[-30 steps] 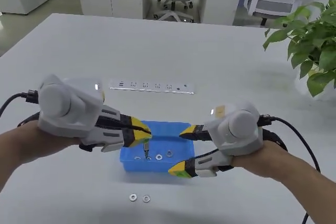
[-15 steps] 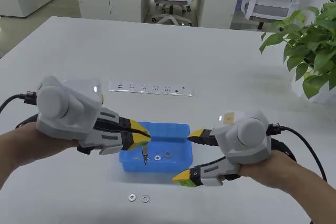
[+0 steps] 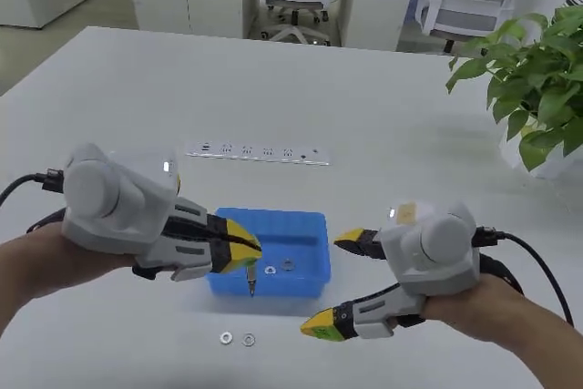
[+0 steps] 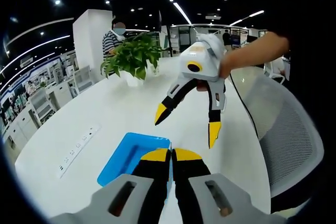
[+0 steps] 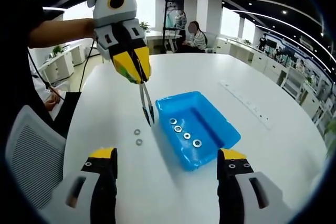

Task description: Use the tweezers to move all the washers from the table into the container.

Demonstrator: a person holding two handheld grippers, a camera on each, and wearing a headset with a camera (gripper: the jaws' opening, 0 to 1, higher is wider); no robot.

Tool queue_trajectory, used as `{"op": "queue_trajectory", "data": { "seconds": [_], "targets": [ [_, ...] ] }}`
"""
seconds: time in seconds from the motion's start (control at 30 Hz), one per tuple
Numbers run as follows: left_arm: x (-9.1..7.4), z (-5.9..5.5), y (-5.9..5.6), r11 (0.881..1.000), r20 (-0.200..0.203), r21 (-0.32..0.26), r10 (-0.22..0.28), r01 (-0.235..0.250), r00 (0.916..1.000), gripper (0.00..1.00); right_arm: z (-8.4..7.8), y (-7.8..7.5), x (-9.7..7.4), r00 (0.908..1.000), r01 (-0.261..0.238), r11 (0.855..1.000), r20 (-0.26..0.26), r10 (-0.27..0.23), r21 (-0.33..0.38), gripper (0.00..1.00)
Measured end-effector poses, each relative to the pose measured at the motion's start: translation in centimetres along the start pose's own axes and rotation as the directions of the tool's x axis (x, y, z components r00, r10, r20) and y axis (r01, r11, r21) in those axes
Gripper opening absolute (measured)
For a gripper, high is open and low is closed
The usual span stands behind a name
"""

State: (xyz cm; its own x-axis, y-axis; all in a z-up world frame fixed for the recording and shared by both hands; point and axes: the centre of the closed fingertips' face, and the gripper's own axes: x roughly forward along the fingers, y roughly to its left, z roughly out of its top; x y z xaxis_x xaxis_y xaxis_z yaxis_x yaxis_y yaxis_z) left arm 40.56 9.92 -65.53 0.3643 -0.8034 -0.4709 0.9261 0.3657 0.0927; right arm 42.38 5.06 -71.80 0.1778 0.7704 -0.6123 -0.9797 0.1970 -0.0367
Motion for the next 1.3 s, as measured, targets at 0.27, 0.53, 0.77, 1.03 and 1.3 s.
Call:
{"op": "queue_trajectory", "data": {
  "seconds": [0.27, 0.53, 0.77, 1.03, 1.3],
  "targets": [
    [0.5, -0.8, -0.9, 1.000, -0.010, 0.007, -0.018, 0.018, 0.9998, 0.05, -0.1, 0.4, -0.2, 0.9999, 0.003, 1.000, 0.012, -0.003, 0.014, 0.84],
    [0.9, -1.5, -1.6, 1.000, -0.017, 0.003, -0.030, 0.030, 0.9994, 0.05, -0.4, 1.0, -0.3, 0.9998, -0.006, 1.000, 0.017, 0.005, 0.028, 0.89],
    [1.3, -2.1, -2.0, 0.999, -0.029, 0.003, -0.037, 0.037, 0.9989, 0.05, -0.7, 1.4, -0.2, 0.9997, -0.013, 0.999, 0.021, 0.013, 0.039, 0.92],
    [1.4, -3.0, -2.4, 0.999, -0.040, -0.003, -0.043, 0.043, 0.9983, 0.05, -1.1, 2.1, 0.1, 0.9995, -0.028, 0.998, 0.013, 0.027, 0.047, 0.94],
    [1.5, -3.2, -2.4, 0.999, -0.037, -0.009, -0.046, 0.046, 0.9982, 0.05, -1.3, 2.3, 0.2, 0.9995, -0.031, 0.998, 0.012, 0.030, 0.049, 0.94]
  ]
}}
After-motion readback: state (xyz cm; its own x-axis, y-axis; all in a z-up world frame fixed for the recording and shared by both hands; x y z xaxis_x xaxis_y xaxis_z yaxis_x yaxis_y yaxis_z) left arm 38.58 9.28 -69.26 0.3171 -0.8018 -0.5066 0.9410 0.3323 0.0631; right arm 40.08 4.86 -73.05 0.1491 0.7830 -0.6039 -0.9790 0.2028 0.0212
